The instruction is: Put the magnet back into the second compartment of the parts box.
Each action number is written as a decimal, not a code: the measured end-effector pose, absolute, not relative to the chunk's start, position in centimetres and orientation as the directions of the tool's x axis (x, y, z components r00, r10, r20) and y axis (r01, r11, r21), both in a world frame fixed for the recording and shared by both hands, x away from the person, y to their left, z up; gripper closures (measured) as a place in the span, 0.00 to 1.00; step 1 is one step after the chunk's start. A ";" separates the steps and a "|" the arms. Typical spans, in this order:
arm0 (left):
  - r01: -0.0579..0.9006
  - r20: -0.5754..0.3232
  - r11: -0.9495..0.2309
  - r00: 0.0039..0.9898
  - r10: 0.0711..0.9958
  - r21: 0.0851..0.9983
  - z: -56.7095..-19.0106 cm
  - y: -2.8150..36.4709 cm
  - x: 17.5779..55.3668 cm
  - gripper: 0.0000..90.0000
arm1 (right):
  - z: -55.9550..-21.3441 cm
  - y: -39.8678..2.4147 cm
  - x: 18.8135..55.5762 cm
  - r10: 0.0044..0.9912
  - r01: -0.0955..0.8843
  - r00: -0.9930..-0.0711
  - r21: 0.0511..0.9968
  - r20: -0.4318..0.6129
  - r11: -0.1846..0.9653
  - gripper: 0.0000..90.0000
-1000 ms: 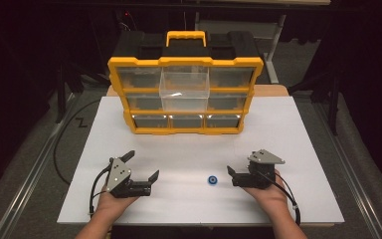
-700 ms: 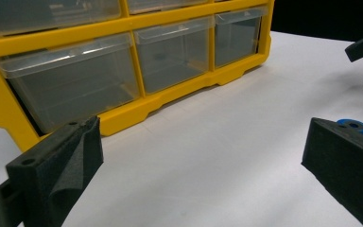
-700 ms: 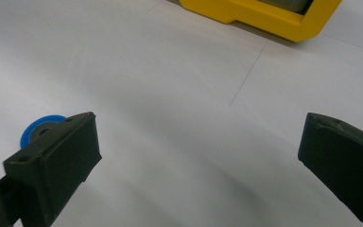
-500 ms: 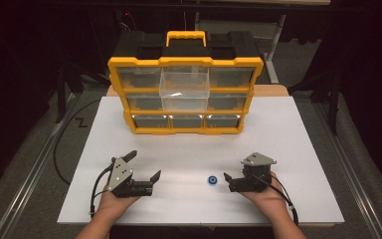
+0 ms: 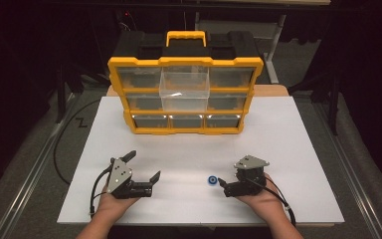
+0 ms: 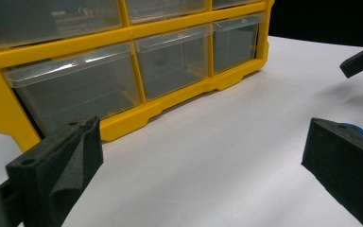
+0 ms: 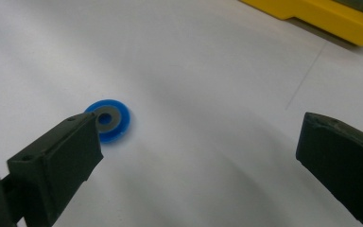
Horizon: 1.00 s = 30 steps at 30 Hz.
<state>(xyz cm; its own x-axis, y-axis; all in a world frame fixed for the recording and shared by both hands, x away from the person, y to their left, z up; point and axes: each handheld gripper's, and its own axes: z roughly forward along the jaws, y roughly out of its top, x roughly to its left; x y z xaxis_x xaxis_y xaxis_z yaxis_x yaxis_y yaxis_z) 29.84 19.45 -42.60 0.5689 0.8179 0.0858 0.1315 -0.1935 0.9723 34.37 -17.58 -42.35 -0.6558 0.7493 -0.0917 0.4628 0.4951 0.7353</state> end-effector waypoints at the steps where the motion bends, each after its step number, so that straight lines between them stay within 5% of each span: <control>1: 0.132 0.086 -0.194 0.569 0.818 0.972 -42.6 19.4 29.8 0.00 | -42.4 -17.5 34.3 0.744 0.461 -0.662 0.733 -0.091 0.500 0.03; 20: 0.133 0.090 -0.201 0.571 0.816 0.971 -42.6 19.5 29.8 0.00 | -42.8 -15.3 33.6 0.654 0.443 -0.754 0.692 -0.056 0.570 0.31; 30: 0.132 0.089 -0.200 0.575 0.814 0.971 -42.6 19.4 29.8 0.00 | -43.0 -14.3 33.6 0.610 0.422 -0.791 0.683 -0.044 0.596 0.55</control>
